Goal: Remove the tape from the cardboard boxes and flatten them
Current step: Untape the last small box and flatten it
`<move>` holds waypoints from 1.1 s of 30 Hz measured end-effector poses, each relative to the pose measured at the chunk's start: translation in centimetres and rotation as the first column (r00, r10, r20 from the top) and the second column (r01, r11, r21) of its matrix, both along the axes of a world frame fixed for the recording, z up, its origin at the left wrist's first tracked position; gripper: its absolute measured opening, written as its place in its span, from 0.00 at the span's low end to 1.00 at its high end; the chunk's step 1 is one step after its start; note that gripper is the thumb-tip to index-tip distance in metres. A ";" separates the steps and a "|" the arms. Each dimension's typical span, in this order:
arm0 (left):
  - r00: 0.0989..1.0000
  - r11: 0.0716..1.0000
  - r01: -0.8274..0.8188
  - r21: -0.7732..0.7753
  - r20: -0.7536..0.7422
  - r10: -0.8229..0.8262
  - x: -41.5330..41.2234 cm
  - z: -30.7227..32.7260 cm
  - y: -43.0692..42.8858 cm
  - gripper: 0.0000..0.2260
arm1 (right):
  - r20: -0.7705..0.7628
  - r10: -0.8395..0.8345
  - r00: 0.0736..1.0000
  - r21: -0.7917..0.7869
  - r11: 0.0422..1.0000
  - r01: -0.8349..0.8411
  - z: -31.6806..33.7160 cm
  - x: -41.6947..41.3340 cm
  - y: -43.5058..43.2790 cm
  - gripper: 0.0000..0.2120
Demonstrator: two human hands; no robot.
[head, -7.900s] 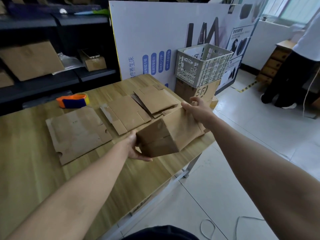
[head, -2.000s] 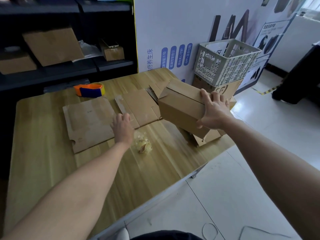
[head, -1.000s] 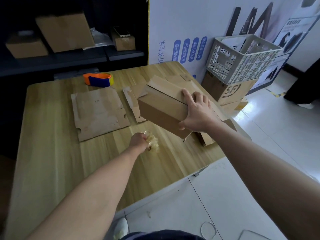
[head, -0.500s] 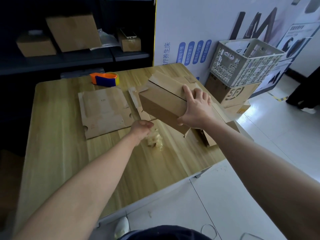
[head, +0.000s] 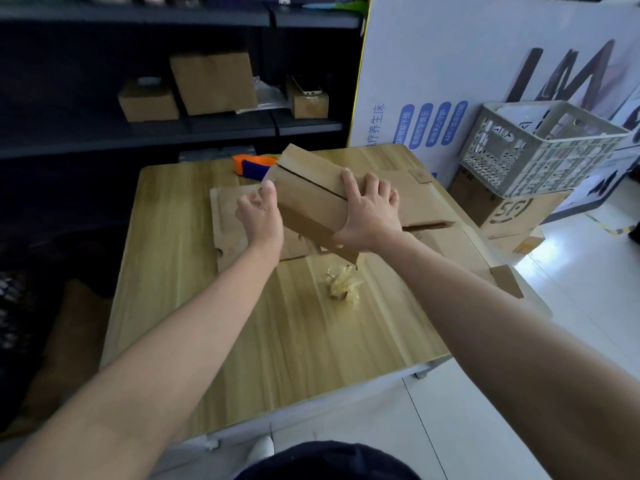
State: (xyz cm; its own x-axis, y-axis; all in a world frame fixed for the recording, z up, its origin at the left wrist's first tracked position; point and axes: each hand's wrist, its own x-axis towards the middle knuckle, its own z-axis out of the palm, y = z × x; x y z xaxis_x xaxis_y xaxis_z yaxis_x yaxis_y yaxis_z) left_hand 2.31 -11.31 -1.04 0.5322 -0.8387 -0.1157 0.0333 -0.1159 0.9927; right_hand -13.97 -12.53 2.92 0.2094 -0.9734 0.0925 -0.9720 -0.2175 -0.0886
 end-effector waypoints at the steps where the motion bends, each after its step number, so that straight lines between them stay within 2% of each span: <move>1: 0.998 0.999 -0.013 -0.035 0.053 0.015 0.4 0.4 0.2 0.26 | -0.015 0.009 1.000 0.008 1.000 -0.009 0.1 0.9 0.0 0.56; 3: 0.989 0.998 -0.039 -0.043 0.144 0.045 1.5 0.7 0.2 0.35 | -0.019 0.039 0.999 0.033 0.999 -0.038 0.0 2.8 0.3 0.55; 6: 0.955 0.987 -0.108 0.117 0.288 0.070 3.7 0.5 0.1 0.42 | 0.021 0.082 0.996 0.115 0.990 -0.084 -1.0 5.6 1.2 0.55; 11: 0.940 0.897 -0.135 0.421 0.341 -0.019 6.8 -2.8 1.7 0.42 | 0.052 0.112 0.992 0.374 0.919 -0.123 -4.4 8.2 3.4 0.54; 15: 0.935 0.861 -0.098 0.500 0.343 -0.093 7.6 -4.9 2.9 0.40 | 0.281 0.078 0.957 0.567 0.791 -0.231 -6.2 7.4 3.8 0.45; 18: 0.934 0.853 -0.063 0.518 0.332 -0.132 7.7 -4.9 2.7 0.41 | 0.374 0.049 0.926 0.554 0.789 -0.266 -6.3 6.4 3.5 0.41; 23: 0.926 0.838 -0.056 0.543 0.343 -0.160 7.3 -4.8 2.6 0.37 | 0.390 0.025 0.921 0.569 0.779 -0.262 -6.0 6.1 3.1 0.39; 26: 0.932 0.833 -0.050 0.550 0.325 -0.159 7.2 -4.7 2.5 0.34 | 0.318 0.079 0.945 0.562 0.787 -0.255 -5.6 6.3 2.8 0.34; 30: 0.945 0.846 -0.019 0.533 0.286 -0.159 7.4 -4.6 2.4 0.36 | 0.148 0.201 0.968 0.533 0.809 -0.250 -5.3 7.1 2.6 0.17; 33: 0.957 0.870 0.015 0.493 0.244 -0.155 7.6 -4.8 2.3 0.38 | 0.172 0.210 0.962 0.488 0.830 -0.269 -5.1 7.1 2.5 0.12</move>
State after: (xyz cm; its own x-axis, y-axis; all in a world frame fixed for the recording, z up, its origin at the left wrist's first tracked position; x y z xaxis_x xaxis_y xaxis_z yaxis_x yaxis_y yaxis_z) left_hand 9.95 -8.97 -5.87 0.5303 -0.7576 -0.3805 -0.2565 -0.5711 0.7798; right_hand -6.83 -10.06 -2.16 0.4593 -0.8119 -0.3603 -0.8735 -0.3392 -0.3491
